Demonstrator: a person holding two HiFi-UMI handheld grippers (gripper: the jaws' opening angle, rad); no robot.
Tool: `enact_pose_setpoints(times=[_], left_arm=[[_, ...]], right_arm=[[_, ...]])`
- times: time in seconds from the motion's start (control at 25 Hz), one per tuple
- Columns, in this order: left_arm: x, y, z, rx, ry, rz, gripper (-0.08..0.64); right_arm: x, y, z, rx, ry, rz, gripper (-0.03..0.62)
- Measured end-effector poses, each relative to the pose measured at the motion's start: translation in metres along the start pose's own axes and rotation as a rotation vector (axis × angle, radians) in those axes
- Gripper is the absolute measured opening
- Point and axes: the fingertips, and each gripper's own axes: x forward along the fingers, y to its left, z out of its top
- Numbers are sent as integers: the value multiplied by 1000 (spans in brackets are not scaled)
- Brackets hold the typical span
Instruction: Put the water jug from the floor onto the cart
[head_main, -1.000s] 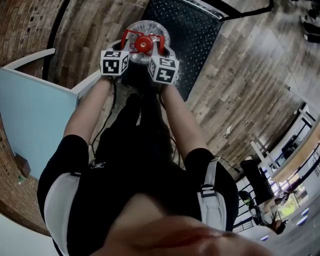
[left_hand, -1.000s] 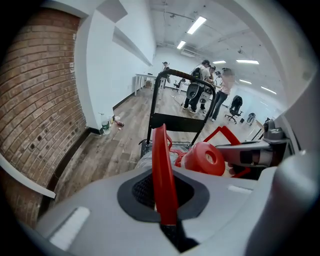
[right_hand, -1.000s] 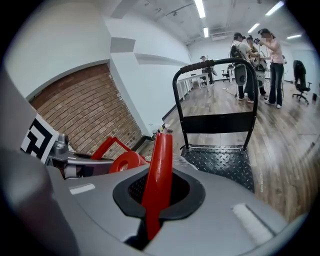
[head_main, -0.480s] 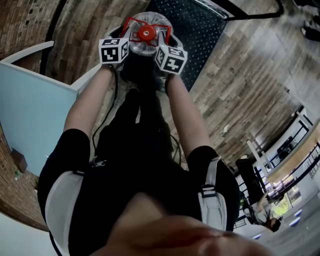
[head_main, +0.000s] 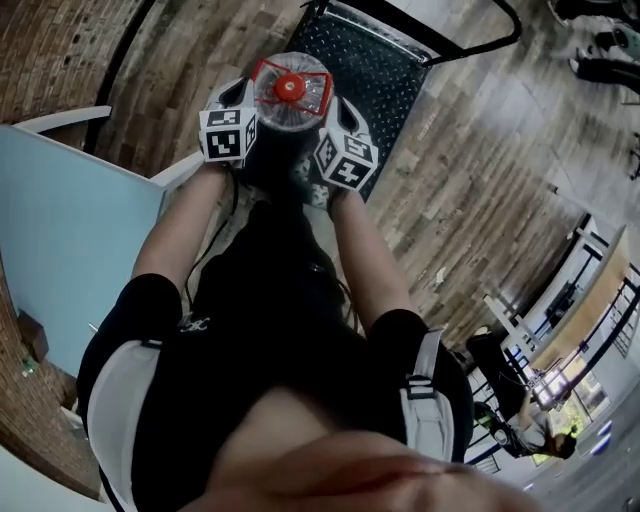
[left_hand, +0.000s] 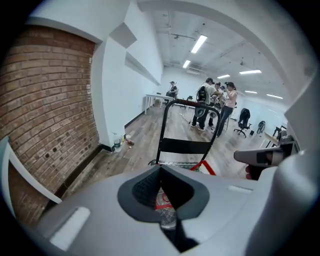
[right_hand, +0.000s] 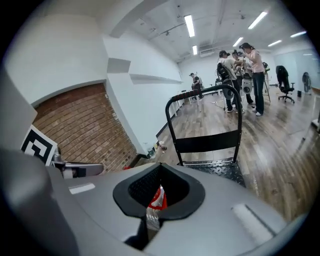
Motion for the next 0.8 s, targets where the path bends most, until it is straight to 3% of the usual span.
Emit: enact_pose_setpoints(times=[0.16, 0.36, 0.6, 0.8], left_arm=[[-34, -18, 17, 38, -51, 1, 2], [-81, -46, 40, 95, -130, -9, 2], [-115, -70, 72, 105, -126, -86, 2], [-134, -74, 100, 101, -160, -96, 2]], right_arm=[[-34, 9, 18, 30, -32, 40, 14], [-78, 28, 57, -39, -102, 68, 12], [-108, 58, 92, -52, -191, 129, 12], [-122, 74, 103, -96, -238, 141, 12]])
